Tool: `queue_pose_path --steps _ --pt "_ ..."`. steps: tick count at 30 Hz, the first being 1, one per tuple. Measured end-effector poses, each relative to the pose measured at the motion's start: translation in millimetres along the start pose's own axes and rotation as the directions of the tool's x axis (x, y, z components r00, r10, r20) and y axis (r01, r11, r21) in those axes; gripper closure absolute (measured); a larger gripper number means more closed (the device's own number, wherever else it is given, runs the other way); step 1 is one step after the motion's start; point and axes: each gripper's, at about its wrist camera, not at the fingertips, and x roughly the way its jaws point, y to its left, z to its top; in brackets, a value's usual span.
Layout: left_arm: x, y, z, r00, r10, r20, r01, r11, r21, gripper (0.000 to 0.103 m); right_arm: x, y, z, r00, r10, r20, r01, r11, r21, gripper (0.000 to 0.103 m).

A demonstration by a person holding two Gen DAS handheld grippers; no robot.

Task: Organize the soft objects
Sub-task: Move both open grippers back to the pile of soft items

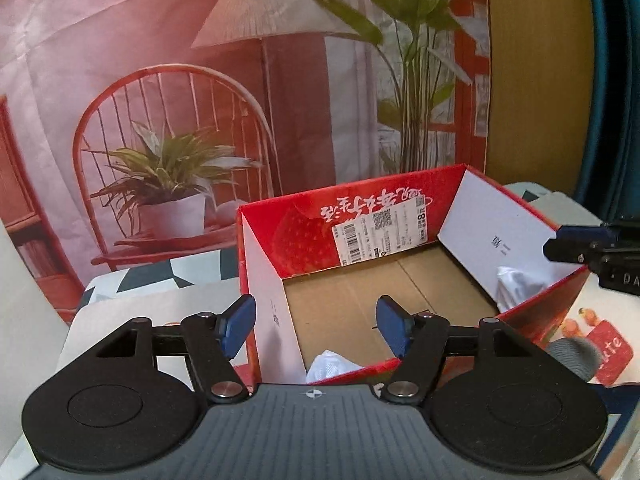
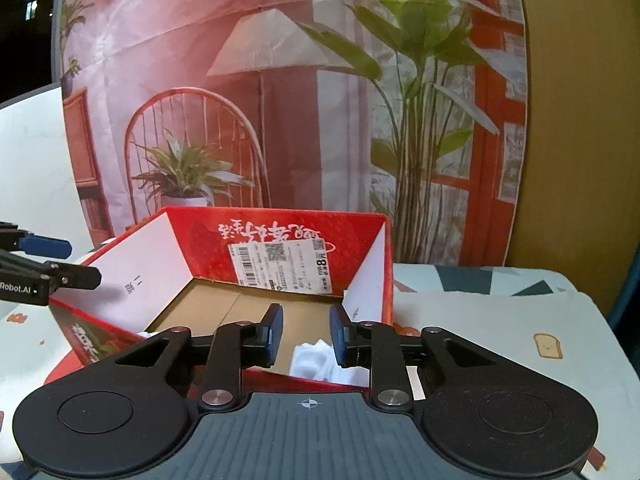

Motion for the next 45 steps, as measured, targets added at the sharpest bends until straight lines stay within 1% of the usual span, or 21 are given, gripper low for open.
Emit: queue_pose_path --steps 7,13,16,19,23,26,28,29,30,33,38,41,45 --pt "-32.2 0.2 -19.9 1.000 -0.023 0.021 0.025 0.997 -0.068 0.034 -30.2 10.3 -6.5 0.999 0.030 0.027 -0.031 0.998 0.056 0.078" --pt "-56.7 -1.4 -49.0 0.998 -0.063 0.017 0.065 0.988 -0.142 0.034 -57.1 18.1 -22.1 0.998 0.043 0.044 -0.047 0.994 0.096 0.077" --pt "-68.3 -1.3 -65.6 0.998 -0.064 0.015 0.065 0.982 -0.178 0.034 -68.7 20.1 -32.9 0.999 0.032 0.042 -0.037 0.993 0.109 0.077" --pt "-81.5 -1.4 -81.9 0.998 -0.067 0.014 0.068 0.976 -0.208 0.034 -85.9 17.0 -46.1 0.998 0.024 0.057 -0.033 0.987 0.156 0.077" --pt "-99.8 -5.3 -99.8 0.998 -0.053 0.018 0.056 0.976 -0.212 0.034 -113.8 18.8 -66.2 0.995 -0.029 0.099 0.011 0.984 0.179 0.076" --pt "-113.8 -9.0 -110.9 0.997 -0.070 0.019 0.072 0.974 -0.215 0.034 -135.6 21.6 -83.3 0.990 -0.058 0.132 0.031 0.981 0.193 0.075" --pt "-123.0 -10.8 -121.2 0.996 -0.092 0.019 0.094 0.970 -0.226 0.032 -148.3 23.3 -95.5 0.988 -0.064 0.139 0.036 0.980 0.195 0.074" --pt "-125.6 -11.8 -126.5 0.995 -0.099 0.008 0.098 0.968 -0.230 0.028 -153.8 23.5 -101.3 0.988 -0.069 0.139 0.041 0.979 0.198 0.073" --pt "-127.0 -12.4 -131.5 0.994 -0.106 -0.008 0.101 0.968 -0.228 0.027 -158.2 22.6 -105.7 0.988 -0.073 0.136 0.044 0.978 0.203 0.072" --pt "-128.6 -10.5 -143.6 0.991 -0.123 -0.045 0.110 0.968 -0.225 0.027 -166.4 20.1 -119.9 0.992 -0.072 0.108 0.047 0.975 0.219 0.069" --pt "-126.8 0.5 -158.4 0.986 -0.149 -0.075 0.121 0.948 -0.293 0.027 -163.0 23.4 -135.1 0.997 -0.071 0.039 0.061 0.973 0.222 0.068" --pt "-122.6 4.3 -159.4 0.986 -0.146 -0.081 0.112 0.939 -0.326 0.027 -160.8 29.7 -136.6 0.997 -0.062 0.035 0.053 0.977 0.206 0.068" --pt "-122.7 4.9 -160.7 0.988 -0.135 -0.069 0.103 0.934 -0.343 0.027 -160.0 35.4 -134.7 0.997 -0.057 0.042 0.049 0.982 0.181 0.068"
